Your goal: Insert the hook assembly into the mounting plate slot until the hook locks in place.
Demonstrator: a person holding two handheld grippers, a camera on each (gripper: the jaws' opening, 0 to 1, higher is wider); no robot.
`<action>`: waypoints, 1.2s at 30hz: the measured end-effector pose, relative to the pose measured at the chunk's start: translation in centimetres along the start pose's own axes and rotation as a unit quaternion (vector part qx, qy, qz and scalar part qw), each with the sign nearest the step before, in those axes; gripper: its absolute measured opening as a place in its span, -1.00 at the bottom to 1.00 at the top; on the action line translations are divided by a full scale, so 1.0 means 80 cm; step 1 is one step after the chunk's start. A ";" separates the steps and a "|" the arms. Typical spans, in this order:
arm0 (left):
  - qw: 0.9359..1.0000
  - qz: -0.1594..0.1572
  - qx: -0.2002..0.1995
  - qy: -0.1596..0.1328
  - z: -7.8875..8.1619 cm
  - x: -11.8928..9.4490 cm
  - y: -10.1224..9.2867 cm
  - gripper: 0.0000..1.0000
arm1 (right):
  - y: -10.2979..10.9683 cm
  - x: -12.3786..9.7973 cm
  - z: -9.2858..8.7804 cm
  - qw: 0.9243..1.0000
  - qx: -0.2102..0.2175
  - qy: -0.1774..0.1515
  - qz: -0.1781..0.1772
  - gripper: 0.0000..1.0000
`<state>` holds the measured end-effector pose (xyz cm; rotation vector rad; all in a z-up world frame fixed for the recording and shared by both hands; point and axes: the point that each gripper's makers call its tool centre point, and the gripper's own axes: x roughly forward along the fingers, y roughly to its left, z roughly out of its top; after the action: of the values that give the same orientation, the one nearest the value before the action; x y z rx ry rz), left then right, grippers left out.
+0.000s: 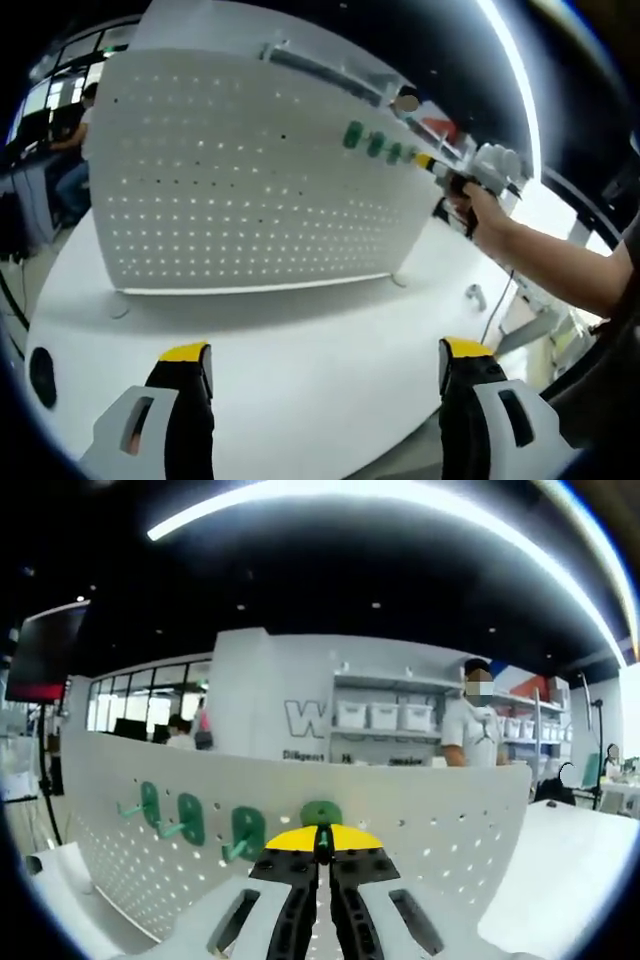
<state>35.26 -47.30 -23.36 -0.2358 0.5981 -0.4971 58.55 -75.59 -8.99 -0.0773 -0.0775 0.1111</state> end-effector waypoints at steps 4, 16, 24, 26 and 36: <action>1.000 0.001 0.000 0.003 -0.001 0.000 0.002 0.90 | 0.000 0.001 -0.003 1.000 0.002 0.000 0.002 -0.99; 1.000 0.007 -0.003 0.006 -0.005 -0.001 0.007 0.89 | 0.000 0.003 -0.009 1.000 0.011 -0.001 0.005 -0.99; 1.000 0.008 -0.005 0.004 -0.005 -0.001 0.007 0.88 | 0.002 0.001 -0.010 0.999 0.039 -0.016 0.007 -1.00; 1.000 0.009 -0.006 0.005 -0.006 -0.002 0.007 0.87 | 0.002 -0.003 -0.002 0.999 0.030 -0.032 0.004 -1.00; 1.000 0.011 -0.013 0.005 -0.008 -0.002 0.012 0.85 | 0.002 0.000 0.006 0.998 0.046 -0.052 0.010 -1.00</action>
<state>35.16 -46.47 -24.13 -0.2510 0.6171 -0.4702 58.46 -75.42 -8.52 0.0207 -0.1759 0.1387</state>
